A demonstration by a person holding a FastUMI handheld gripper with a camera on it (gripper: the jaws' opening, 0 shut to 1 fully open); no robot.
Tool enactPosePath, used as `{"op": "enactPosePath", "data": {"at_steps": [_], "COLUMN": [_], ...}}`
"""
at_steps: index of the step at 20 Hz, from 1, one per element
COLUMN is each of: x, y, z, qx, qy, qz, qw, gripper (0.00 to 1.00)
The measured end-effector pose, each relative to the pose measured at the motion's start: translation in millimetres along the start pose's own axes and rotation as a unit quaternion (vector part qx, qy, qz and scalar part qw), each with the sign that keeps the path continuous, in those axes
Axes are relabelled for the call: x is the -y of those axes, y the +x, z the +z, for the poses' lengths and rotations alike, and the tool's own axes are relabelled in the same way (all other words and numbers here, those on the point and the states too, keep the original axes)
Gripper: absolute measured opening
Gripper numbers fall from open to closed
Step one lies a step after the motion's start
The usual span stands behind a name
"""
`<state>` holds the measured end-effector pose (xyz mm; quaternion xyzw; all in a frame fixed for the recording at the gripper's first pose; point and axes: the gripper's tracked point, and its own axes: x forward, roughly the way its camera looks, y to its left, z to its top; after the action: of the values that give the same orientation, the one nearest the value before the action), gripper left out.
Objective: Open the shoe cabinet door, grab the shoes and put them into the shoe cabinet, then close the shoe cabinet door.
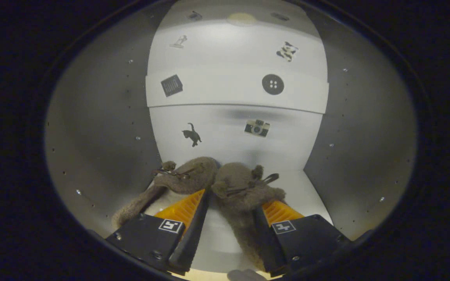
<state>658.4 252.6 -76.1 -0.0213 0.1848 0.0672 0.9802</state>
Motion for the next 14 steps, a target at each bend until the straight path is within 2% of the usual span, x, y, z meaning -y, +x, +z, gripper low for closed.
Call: {"op": "enactPosePath", "data": {"at_steps": [6, 9, 14], "x": [9, 19, 5], "y": [-17, -32, -66], "z": [8, 26, 32], "qx": [0.022, 0.057, 0.07], "qy": [-0.01, -0.028, -0.038], "qz": [-0.025, -0.052, -0.035], "qw": [0.999, 0.997, 0.996], "gripper": [0.69, 0.71, 0.94]}}
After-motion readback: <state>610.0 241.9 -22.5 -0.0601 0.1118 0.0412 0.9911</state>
